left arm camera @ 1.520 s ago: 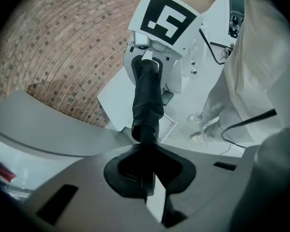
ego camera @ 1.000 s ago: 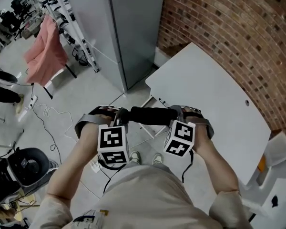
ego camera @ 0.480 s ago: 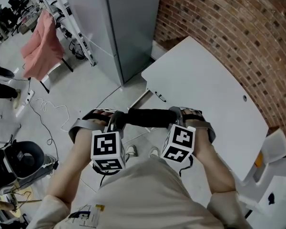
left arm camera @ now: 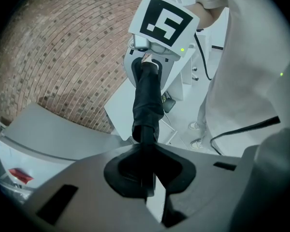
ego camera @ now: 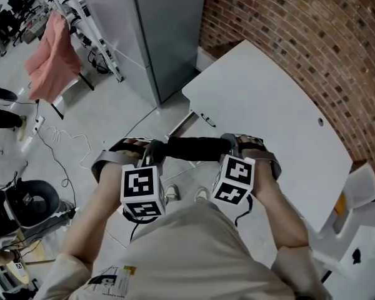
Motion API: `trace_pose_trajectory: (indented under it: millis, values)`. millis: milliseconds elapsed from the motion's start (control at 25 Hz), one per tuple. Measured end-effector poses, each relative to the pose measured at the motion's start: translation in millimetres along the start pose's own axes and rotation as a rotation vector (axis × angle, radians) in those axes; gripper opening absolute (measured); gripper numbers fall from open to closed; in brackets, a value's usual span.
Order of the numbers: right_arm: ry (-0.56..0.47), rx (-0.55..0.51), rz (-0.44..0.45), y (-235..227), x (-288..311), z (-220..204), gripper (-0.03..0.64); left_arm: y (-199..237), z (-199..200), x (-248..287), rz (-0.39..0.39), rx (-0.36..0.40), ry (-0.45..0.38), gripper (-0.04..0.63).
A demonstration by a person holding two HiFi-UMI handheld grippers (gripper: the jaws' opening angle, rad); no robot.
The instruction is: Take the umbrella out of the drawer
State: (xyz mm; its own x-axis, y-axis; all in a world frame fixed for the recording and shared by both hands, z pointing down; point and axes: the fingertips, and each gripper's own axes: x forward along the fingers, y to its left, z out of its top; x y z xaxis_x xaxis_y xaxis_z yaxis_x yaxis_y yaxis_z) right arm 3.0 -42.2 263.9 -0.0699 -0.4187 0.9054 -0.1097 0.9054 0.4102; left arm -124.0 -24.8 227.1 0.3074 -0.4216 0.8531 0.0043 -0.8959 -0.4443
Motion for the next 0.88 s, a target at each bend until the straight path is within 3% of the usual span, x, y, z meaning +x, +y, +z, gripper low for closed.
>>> trace_pose_trajectory:
  millis: [880]
  values:
    - [0.001,-0.001,0.005,4.8,-1.7,-8.4,0.250,-3.0,10.1,1.9,0.016,0.007,0.002,0.031]
